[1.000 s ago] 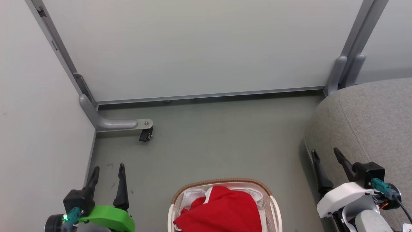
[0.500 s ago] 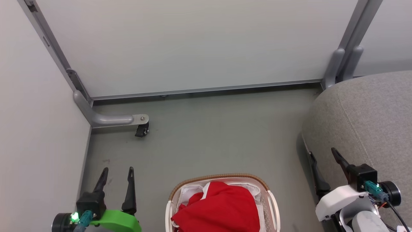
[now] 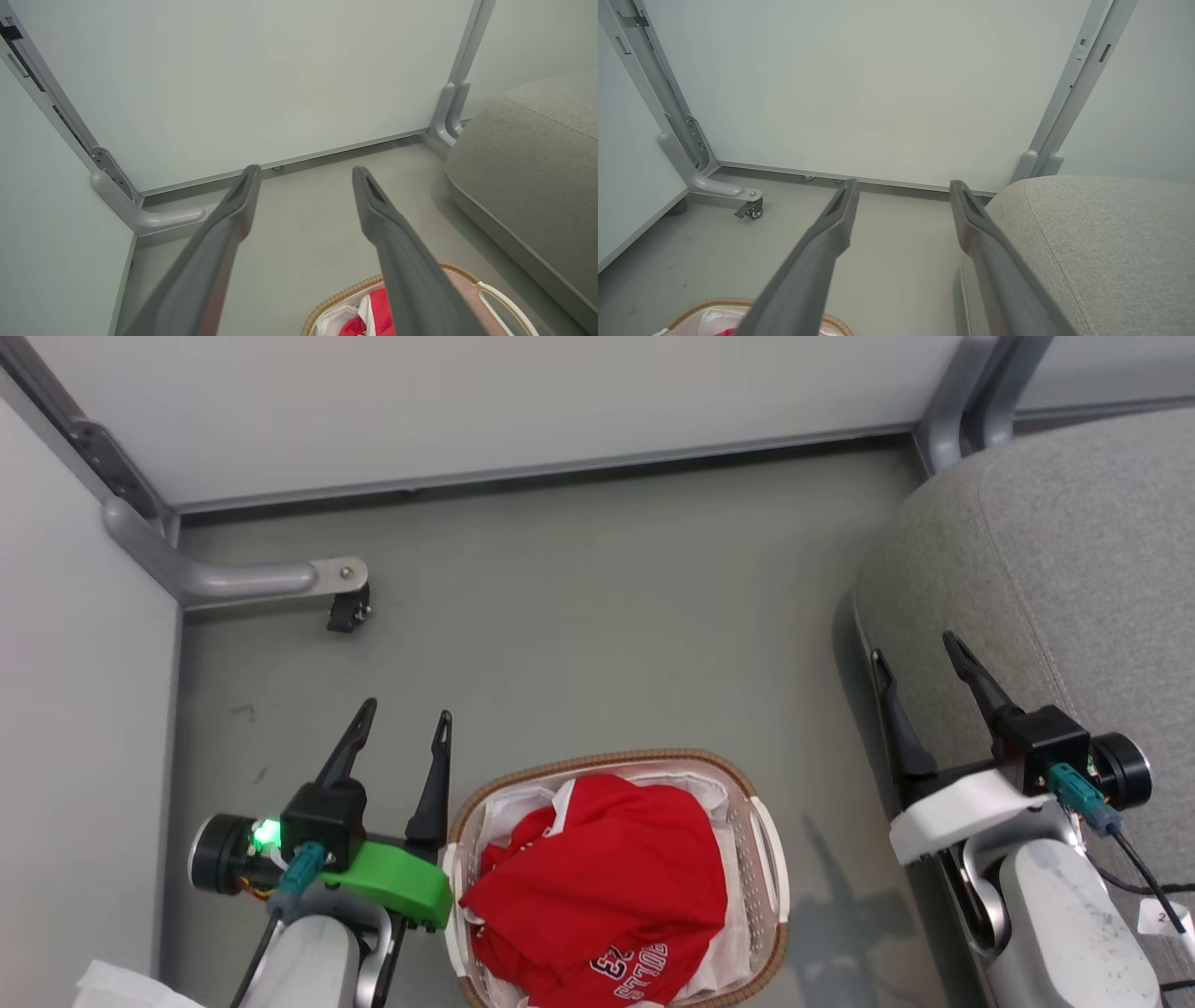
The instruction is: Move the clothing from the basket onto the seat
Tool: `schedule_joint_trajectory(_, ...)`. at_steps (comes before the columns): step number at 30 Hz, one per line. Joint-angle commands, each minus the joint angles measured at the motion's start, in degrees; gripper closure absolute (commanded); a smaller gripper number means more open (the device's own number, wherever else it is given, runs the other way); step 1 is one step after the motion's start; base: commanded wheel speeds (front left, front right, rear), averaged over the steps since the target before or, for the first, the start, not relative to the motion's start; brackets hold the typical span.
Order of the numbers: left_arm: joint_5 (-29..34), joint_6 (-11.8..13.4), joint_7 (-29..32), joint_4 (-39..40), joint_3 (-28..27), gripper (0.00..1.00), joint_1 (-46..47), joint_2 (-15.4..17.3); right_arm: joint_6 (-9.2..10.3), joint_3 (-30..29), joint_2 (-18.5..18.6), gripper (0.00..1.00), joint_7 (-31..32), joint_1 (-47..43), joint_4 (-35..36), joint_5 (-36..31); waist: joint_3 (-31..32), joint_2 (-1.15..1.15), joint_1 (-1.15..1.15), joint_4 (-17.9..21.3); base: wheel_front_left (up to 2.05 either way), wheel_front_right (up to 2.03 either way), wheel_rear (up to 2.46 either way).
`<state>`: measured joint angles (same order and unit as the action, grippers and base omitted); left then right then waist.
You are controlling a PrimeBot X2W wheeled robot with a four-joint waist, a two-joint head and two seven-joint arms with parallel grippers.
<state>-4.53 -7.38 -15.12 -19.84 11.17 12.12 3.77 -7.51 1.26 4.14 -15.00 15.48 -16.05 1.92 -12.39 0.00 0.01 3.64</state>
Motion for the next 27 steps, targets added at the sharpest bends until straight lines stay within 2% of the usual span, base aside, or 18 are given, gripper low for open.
schedule_joint_trajectory(1,-0.83,-0.16,-0.06,-0.32,0.40,0.00,2.12,0.88,0.04,0.28,-0.31,0.00,-0.27,1.51,0.70,0.33,-7.71,0.00,-0.01,4.20,0.00,0.00,0.00)
schedule_joint_trajectory(17,-3.87,-0.17,-0.06,-6.89,10.04,0.00,14.51,6.69,0.04,3.41,-1.20,0.00,-0.27,9.96,5.85,4.83,-23.71,0.00,-0.01,11.56,0.00,0.00,0.00)
schedule_joint_trajectory(27,-6.84,-0.17,-0.06,-13.10,17.41,0.00,20.18,9.39,0.04,5.00,-1.23,0.00,-0.27,12.49,7.95,7.92,-31.40,0.00,-0.01,14.50,0.00,0.00,0.00)
